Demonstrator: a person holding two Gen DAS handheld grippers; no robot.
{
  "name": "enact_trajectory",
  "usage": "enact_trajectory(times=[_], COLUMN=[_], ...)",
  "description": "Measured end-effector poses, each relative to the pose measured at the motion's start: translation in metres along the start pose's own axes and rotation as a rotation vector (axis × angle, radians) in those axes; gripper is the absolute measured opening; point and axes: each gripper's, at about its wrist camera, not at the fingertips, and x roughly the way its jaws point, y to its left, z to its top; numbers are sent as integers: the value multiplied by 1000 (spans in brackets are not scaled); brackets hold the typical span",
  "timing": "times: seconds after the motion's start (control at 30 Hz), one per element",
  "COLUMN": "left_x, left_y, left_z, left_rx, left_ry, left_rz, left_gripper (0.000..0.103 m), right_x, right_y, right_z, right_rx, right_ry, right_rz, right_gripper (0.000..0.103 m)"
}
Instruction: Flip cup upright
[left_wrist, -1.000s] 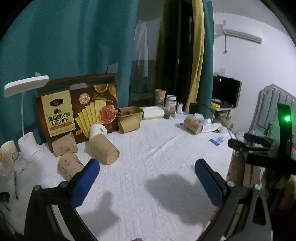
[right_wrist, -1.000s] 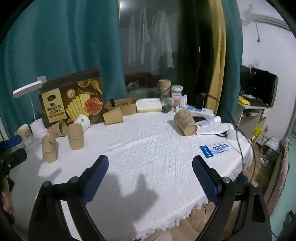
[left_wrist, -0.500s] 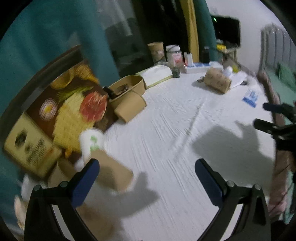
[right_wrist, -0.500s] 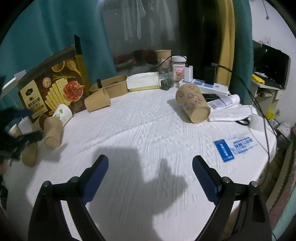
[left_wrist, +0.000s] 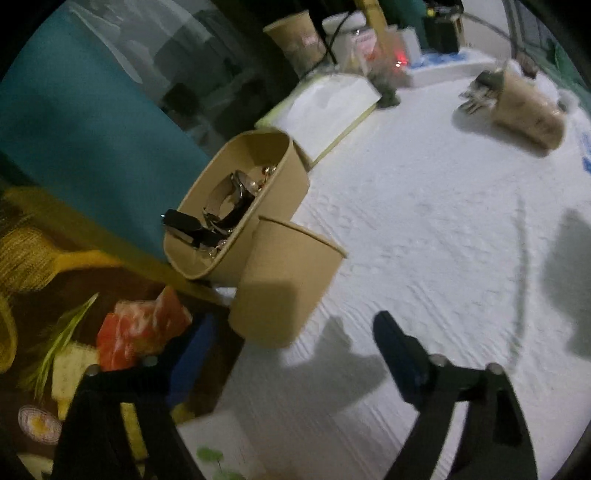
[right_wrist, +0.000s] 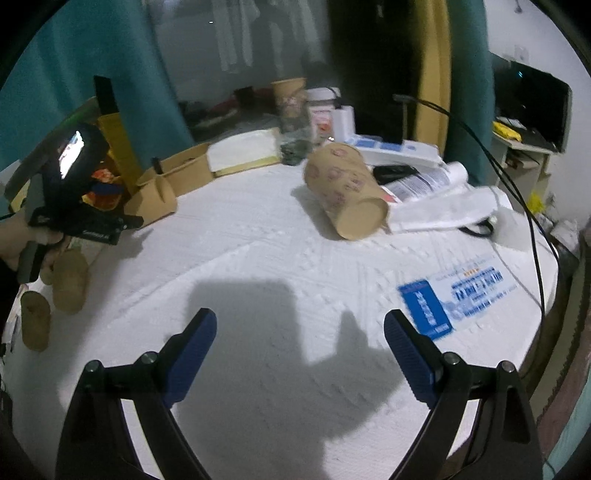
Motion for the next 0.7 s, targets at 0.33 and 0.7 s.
enact_trajectory(times=[0.33, 0.7], left_x=[36, -22], left_y=[12, 19], left_z=[11, -6], left_rx=[8, -117], left_ry=[52, -41], left_rz=[-6, -90], left_gripper=[65, 61], right_x=[-9, -54], right_y=[-15, 3], right_z=[-26, -33], right_rx=[58, 56], right_ry=[23, -41], right_rz=[-26, 4], right_gripper=[91, 91])
